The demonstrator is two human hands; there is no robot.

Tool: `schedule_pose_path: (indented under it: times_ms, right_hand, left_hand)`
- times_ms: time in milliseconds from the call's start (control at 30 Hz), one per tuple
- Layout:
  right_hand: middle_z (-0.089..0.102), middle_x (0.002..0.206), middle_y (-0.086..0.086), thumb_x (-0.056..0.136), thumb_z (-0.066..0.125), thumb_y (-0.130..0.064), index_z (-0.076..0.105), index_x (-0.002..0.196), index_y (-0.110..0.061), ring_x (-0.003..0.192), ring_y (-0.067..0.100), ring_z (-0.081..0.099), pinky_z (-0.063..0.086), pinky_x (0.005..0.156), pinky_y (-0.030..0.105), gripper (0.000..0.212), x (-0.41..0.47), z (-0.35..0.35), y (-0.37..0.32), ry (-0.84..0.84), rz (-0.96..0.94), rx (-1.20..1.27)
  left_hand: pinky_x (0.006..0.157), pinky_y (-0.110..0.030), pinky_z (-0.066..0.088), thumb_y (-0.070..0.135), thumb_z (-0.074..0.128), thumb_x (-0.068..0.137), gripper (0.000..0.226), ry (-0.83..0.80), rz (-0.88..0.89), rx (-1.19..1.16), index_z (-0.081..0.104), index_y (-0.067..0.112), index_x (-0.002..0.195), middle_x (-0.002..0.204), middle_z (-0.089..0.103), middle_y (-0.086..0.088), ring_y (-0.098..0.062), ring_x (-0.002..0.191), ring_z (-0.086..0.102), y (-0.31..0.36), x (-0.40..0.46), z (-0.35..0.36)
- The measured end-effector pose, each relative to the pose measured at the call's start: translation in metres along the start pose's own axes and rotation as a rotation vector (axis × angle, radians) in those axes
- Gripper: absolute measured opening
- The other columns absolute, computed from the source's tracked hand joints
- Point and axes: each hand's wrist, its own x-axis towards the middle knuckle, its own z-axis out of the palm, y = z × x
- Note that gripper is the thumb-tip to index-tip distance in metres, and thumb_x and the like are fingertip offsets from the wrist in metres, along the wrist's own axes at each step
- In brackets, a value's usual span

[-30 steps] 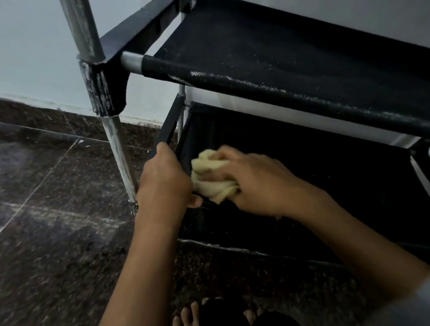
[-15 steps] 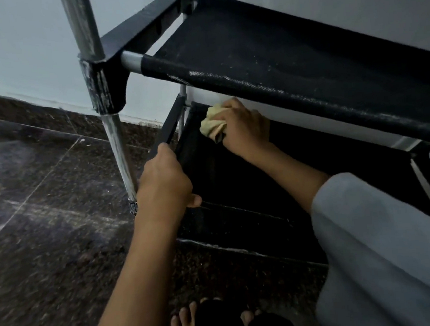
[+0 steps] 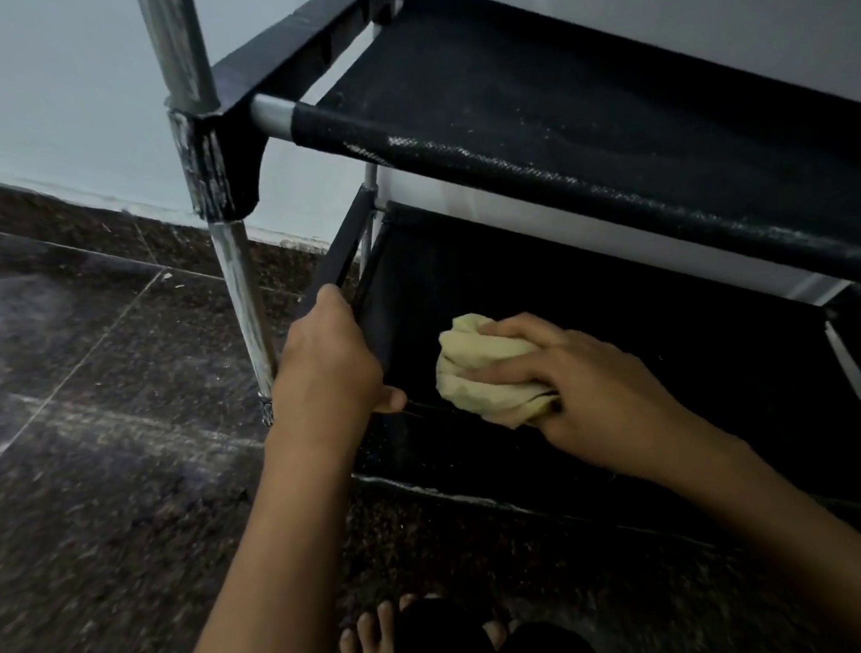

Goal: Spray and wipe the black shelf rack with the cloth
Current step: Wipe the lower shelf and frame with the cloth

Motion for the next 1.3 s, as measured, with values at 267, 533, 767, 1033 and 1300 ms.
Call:
schedule_pose_path:
  times_ms: [267, 533, 767, 1033, 1300]
  right_hand:
    - [0.046, 0.141, -0.016, 0.083, 0.066, -0.025, 0.059, 0.121, -0.051, 0.092, 0.023, 0.053, 0.044, 0.081, 0.032, 0.046, 0.068, 0.020, -0.016, 0.241, -0.062, -0.148]
    - [0.040, 0.149, -0.003, 0.093, 0.048, -0.036, 0.048, 0.134, -0.049, 0.121, 0.035, 0.049, 0.038, 0.098, 0.037, 0.042, 0.106, -0.003, 0.025, 0.284, 0.291, -0.219]
    - [0.031, 0.152, -0.007, 0.085, 0.036, -0.045, 0.043, 0.132, -0.044, 0.126, 0.030, 0.048, 0.046, 0.097, 0.046, 0.048, -0.006, 0.004, 0.107, 0.209, 0.718, -0.147]
    - [0.063, 0.109, 0.007, 0.082, 0.050, -0.032, 0.063, 0.101, -0.029, 0.087, 0.033, 0.067, 0.054, 0.078, 0.035, 0.023, 0.035, -0.005, 0.047, 0.242, 0.731, -0.071]
    - [0.034, 0.141, -0.017, 0.086, 0.063, -0.024, 0.051, 0.126, -0.055, 0.106, 0.022, 0.047, 0.039, 0.083, 0.030, 0.052, 0.021, 0.008, -0.026, 0.104, 0.161, -0.098]
  left_hand:
    - [0.081, -0.037, 0.045, -0.006, 0.079, 0.067, 0.063, 0.031, 0.022, -0.003, 0.043, 0.007, 0.118, 0.117, 0.058, -0.017, -0.030, 0.103, 0.054, -0.002, 0.002, 0.002]
    - [0.082, -0.028, 0.044, -0.002, 0.085, 0.060, 0.073, -0.002, -0.009, -0.056, 0.045, 0.005, 0.120, 0.124, 0.055, -0.013, -0.027, 0.112, 0.052, -0.005, 0.001, 0.001]
    - [0.074, -0.028, 0.037, -0.006, 0.082, 0.064, 0.062, -0.004, -0.020, -0.109, 0.045, 0.011, 0.111, 0.119, 0.056, -0.011, -0.018, 0.090, 0.046, -0.010, 0.005, 0.005]
    - [0.074, -0.029, 0.041, -0.006, 0.083, 0.062, 0.069, 0.004, -0.006, -0.085, 0.045, 0.006, 0.119, 0.121, 0.056, -0.014, -0.028, 0.103, 0.054, -0.008, 0.006, 0.005]
    - [0.099, -0.040, 0.041, 0.001, 0.090, 0.051, 0.090, -0.009, -0.015, -0.058, 0.045, 0.007, 0.128, 0.130, 0.054, -0.015, -0.031, 0.121, 0.050, -0.010, 0.010, 0.004]
